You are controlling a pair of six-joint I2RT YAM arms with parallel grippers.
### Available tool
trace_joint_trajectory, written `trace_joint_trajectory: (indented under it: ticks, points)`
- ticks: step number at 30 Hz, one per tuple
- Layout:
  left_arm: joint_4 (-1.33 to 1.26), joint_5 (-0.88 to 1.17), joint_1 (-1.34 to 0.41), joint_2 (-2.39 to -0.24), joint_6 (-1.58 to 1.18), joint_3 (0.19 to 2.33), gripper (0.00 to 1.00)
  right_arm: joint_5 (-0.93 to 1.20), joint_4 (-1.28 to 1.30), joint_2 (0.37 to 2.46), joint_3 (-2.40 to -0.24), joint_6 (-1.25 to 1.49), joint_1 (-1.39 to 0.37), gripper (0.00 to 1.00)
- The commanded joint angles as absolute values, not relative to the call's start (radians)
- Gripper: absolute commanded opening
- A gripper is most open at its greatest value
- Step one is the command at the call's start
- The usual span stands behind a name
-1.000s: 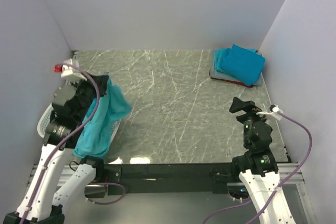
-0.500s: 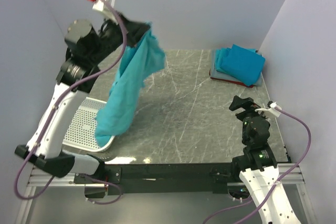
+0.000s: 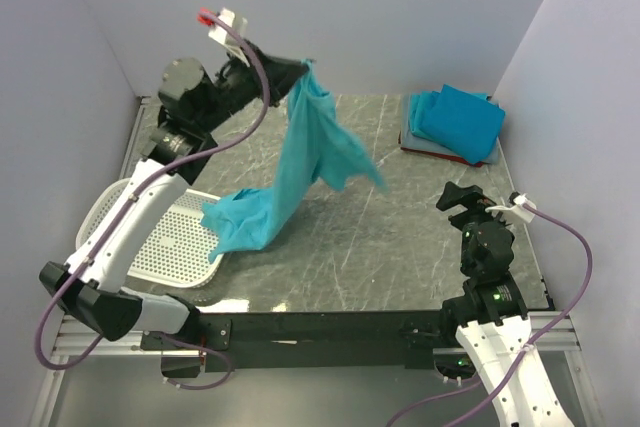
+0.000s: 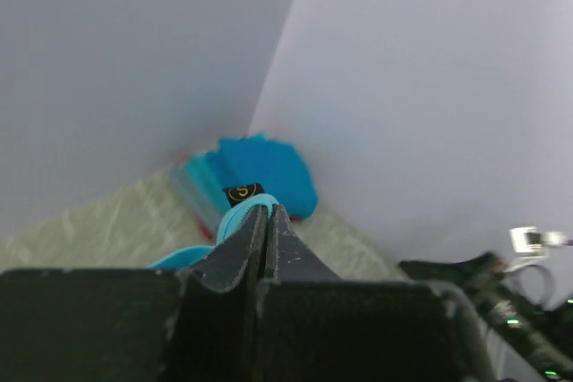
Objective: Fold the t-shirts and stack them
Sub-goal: Move the tshirt to the center of the board
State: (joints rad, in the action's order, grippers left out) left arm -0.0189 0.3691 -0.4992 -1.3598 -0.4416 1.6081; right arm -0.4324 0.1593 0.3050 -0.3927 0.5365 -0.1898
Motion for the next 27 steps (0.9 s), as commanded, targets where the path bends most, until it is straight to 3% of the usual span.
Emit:
trace_joint_trajectory:
  ticks: [1,5,13,20,27]
  points:
    - [-0.146,0.308,-0.405,-1.385,-0.483,1.450,0.01,-0.431,0.107,0.321,-0.434,0.528,-0.187,0.93]
    - [-0.164,0.422,-0.313,-1.469,-0.525,1.393,0.01,-0.423,0.115,0.330,-0.442,0.526,-0.187,0.92]
    - [-0.208,0.563,-0.354,-1.511,-0.549,1.577,0.01,-0.434,0.123,0.322,-0.443,0.523,-0.187,0.92]
    - [-0.352,0.742,-0.364,-1.577,-0.722,1.828,0.01,-0.426,0.114,0.331,-0.440,0.523,-0.187,0.92]
    - [-0.461,0.891,-0.365,-1.819,-0.985,2.272,0.01,-0.419,0.114,0.347,-0.443,0.523,-0.189,0.92]
